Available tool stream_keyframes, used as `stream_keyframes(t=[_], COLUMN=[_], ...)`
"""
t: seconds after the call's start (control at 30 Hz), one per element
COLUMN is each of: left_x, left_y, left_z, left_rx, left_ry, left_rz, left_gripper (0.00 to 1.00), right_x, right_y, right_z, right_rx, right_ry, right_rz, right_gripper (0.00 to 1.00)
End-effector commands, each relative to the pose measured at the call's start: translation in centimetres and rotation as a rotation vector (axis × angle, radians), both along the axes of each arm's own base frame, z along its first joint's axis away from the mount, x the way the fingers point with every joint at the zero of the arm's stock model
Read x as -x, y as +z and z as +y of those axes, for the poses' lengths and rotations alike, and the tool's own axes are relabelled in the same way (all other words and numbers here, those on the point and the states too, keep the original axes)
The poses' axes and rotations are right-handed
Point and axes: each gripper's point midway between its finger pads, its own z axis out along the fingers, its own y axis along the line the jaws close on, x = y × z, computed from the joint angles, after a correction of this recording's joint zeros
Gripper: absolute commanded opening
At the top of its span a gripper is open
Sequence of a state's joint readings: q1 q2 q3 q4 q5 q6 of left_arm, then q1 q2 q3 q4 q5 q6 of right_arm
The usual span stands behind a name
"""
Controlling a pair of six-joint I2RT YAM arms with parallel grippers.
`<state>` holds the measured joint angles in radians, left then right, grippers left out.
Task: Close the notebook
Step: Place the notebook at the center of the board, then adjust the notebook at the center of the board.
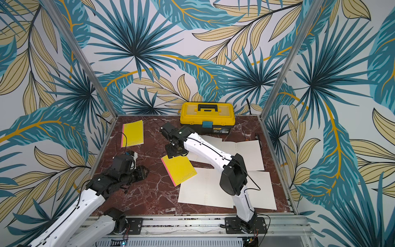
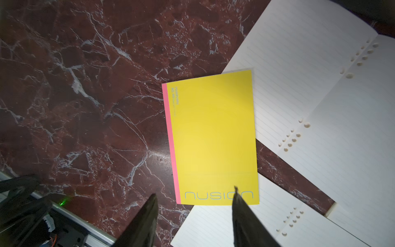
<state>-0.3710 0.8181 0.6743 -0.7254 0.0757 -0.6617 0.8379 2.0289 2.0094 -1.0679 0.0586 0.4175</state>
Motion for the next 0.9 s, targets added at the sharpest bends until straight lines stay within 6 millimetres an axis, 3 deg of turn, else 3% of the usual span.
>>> stream_keyframes(t=[0.0,0.13,0.3,0.5,0.87], left_x=[-0.6,-1.1,-1.9,-2.9,-4.0], left_y=[0.1,-0.7,-2.2,-4.0,-6.9], left_z=[-0.9,-2.2,-3.6,-5.1,-7.1], left_rx=[0.038,0.089,0.119,0.131,0.160], left_ry=[-0.022,-0.048,-0.055,-0.055,-0.057], left_rz=[-0.009,0.024,0.044,0.081,0.152], left_gripper=[0.45,0.46,0.48,0.52,0.56], right_x=[0.1,-0.2,0.1,-0.1,-0.5], right_y=[-0.9,-3.0,-6.0,-9.0,-12.7], right_z=[-1.6,-4.4,-6.0,-6.3,-5.8], right_rx=[0.011,0.034,0.023,0.007,-0.023], right_ry=[-0.015,-0.053,-0.053,-0.054,-0.048], right_rz=[0.020,0.055,0.125,0.180,0.274], right_gripper=[0.56,0.58,0.64,0.65,0.60])
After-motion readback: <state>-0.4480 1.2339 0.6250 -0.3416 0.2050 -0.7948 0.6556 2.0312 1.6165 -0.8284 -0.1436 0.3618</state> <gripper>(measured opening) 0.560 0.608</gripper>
